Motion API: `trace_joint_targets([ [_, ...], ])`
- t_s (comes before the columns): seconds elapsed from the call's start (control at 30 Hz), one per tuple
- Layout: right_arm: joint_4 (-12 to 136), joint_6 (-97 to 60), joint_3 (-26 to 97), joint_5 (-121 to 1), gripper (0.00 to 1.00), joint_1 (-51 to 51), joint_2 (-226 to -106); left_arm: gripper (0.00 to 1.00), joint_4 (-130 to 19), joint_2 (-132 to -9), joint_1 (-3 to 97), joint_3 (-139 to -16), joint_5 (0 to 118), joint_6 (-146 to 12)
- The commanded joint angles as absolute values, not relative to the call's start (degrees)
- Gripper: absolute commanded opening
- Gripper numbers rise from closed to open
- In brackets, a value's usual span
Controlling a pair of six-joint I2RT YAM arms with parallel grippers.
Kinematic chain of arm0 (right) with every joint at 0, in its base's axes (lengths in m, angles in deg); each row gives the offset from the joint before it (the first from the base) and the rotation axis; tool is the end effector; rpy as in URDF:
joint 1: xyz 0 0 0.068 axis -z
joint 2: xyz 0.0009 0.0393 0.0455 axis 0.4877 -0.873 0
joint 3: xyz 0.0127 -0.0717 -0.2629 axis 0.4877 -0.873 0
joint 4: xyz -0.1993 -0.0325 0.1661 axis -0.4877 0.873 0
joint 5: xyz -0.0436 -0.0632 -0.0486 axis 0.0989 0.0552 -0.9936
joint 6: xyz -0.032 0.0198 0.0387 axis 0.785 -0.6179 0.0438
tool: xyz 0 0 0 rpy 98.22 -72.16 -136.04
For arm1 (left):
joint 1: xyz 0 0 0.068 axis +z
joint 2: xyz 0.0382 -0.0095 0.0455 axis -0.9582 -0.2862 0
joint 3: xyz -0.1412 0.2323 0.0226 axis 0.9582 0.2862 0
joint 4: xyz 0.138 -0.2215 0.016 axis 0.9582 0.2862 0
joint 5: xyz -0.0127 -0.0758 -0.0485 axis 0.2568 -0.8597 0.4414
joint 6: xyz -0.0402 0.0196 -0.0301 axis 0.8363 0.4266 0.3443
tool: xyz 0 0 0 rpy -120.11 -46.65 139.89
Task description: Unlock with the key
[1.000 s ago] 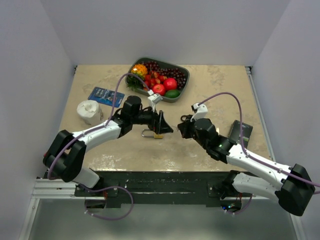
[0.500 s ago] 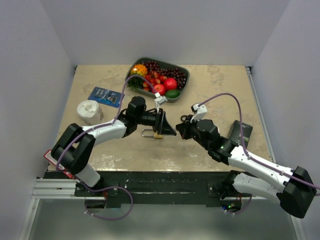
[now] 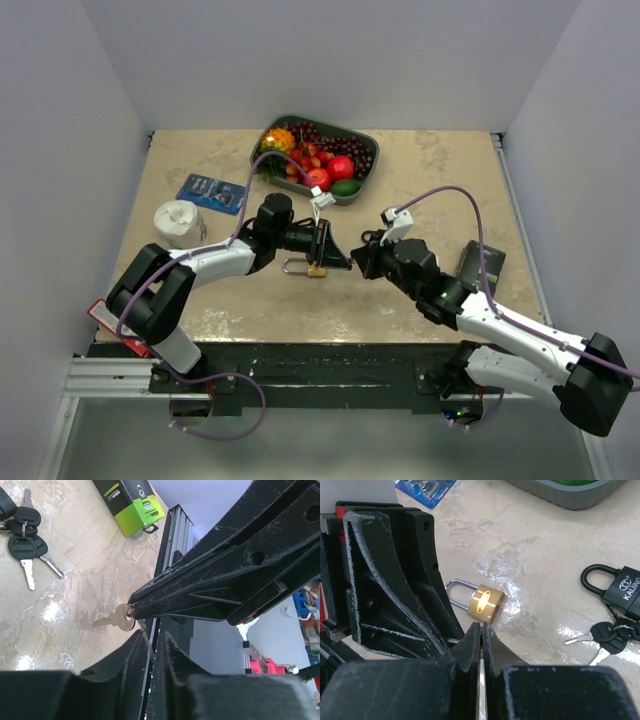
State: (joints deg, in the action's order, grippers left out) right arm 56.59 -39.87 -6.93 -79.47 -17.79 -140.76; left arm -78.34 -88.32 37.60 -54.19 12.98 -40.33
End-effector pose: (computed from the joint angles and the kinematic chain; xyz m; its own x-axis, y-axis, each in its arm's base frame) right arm 0.1590 0.1593 0.2601 -0.4564 0.1880 -0.8697 -0.4103 0.8228 0.3932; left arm 0.2601 -0.2231 0.2173 -0.8115 0.1387 -0.5677 0.5836 0.1405 -0.7998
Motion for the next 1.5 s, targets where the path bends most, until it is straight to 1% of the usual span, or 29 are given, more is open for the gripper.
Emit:
trace_joint_targets([
  [0.0, 54.25, -38.73, -7.2, -79.04, 0.0, -18.1, -139.91, 0.2, -80.83, -88.6, 37.42, -55.58, 11.62, -39.78],
  [0.03, 54.25, -38.73, -7.29, -79.13, 0.0, -18.1, -139.82, 0.17, -80.83, -88.6, 37.42, -55.67, 11.71, -39.78],
  [0.07, 54.34, -38.73, -7.38, -79.22, 0.0, -18.1, -139.65, 0.11, -80.57, -88.52, 37.42, -55.58, 11.8, -40.04],
  [0.1, 54.42, -38.9, -7.55, -79.48, 0.0, -18.01, -139.56, 0.08, -80.57, -88.51, 37.42, -55.76, 11.8, -40.05],
  [0.13, 54.42, -38.99, -7.73, -79.66, 0.0, -18.1, -139.56, 0.02, -80.48, -88.51, 37.51, -55.67, 11.8, -40.13],
  [0.17, 54.51, -38.99, -7.82, -79.92, 0.0, -18.1, -139.38, 0.0, -80.04, -88.51, 37.42, -55.76, 11.89, -40.4],
  [0.3, 55.21, -40.04, -8.17, -80.97, 0.0, -18.1, -138.94, 0.0, -77.06, -88.34, 37.51, -56.55, 12.06, -42.76],
  [0.33, 55.39, -40.22, -8.26, -80.89, 0.02, -18.01, -138.42, 0.0, -75.83, -88.16, 37.51, -56.9, 12.15, -44.86],
  [0.4, 56.27, -40.31, -8.34, -81.32, 0.12, -18.01, -137.45, 0.0, -68.91, -87.64, 37.42, -59.09, 13.81, -48.9],
  [0.43, 56.53, -40.14, -8.26, -81.59, 0.25, -18.01, -136.92, 0.0, -64.87, -87.46, 37.42, -60.31, 15.04, -55.36],
  [0.47, 57.14, -39.96, -8.17, -81.59, 0.35, -18.01, -135.44, 0.0, -56.13, -87.37, 37.42, -63.29, 16.27, -58.91],
  [0.5, 57.5, -39.09, -8.08, -81.68, 0.44, -18.01, -134.73, 0.0, -51.35, -86.68, 37.51, -64.62, 19.07, -62.34],
  [0.53, 57.85, -38.47, -7.73, -81.16, 0.58, -17.92, -133.77, 0.0, -47.56, -86.32, 37.42, -65.77, 20.4, -68.46],
  [0.57, 58.11, -37.77, -7.55, -80.28, 0.64, -18.01, -132.28, 0.0, -41.95, -85.79, 37.51, -67.17, 21.11, -71.05],
  [0.63, 58.38, -35.66, -7.12, -76.25, 0.75, -17.92, -130.6, 0.0, -39.27, -83.69, 37.42, -67.36, 20.51, -75.79],
  [0.7, 58.47, -33.39, -6.5, -72.56, 0.79, -17.83, -128.58, 0.0, -36.8, -81.32, 37.42, -67.36, 17.36, -78.35],
  [0.73, 58.73, -32.59, -6.15, -68.1, 0.8, -17.75, -128.13, 0.0, -36.1, -80.44, 37.33, -67.27, 16.21, -80.8],
  [0.9, 61.1, -30.21, -4.83, -56.91, 0.8, -15.82, -126.55, 0.0, -33.82, -77.62, 37.42, -66.65, 9.18, -84.43],
  [1.0, 61.28, -30.38, -4.13, -49.27, 0.78, -14.49, -128.04, 0.0, -31.53, -77.62, 37.42, -67.18, 6.36, -86.1],
  [1.1, 61.28, -30.38, -3.16, -44.6, 0.72, -14.23, -129.97, 0.0, -30.3, -76.74, 37.42, -67.27, 5.39, -87.24],
  [1.13, 61.28, -30.38, -3.07, -43.89, 0.68, -14.14, -130.32, 0.0, -30.29, -76.39, 37.42, -67.18, 5.12, -87.51],
  [1.3, 61.28, -29.94, -2.02, -38.8, 0.59, -14.05, -131.9, 0.0, -30.29, -76.03, 37.33, -66.92, 3.8, -87.68],
  [1.37, 61.28, -29.5, -1.84, -37.91, 0.53, -13.97, -133.31, 0.0, -30.2, -75.95, 37.42, -66.83, 3.45, -87.68],
  [1.4, 61.28, -29.42, -1.75, -37.04, 0.48, -13.97, -133.66, 0.0, -30.29, -75.95, 37.33, -66.83, 3.36, -87.77],
  [1.47, 61.19, -29.06, -1.66, -36.16, 0.45, -14.05, -134.54, 0.0, -30.47, -75.86, 37.33, -66.66, 3.36, -87.68],
])
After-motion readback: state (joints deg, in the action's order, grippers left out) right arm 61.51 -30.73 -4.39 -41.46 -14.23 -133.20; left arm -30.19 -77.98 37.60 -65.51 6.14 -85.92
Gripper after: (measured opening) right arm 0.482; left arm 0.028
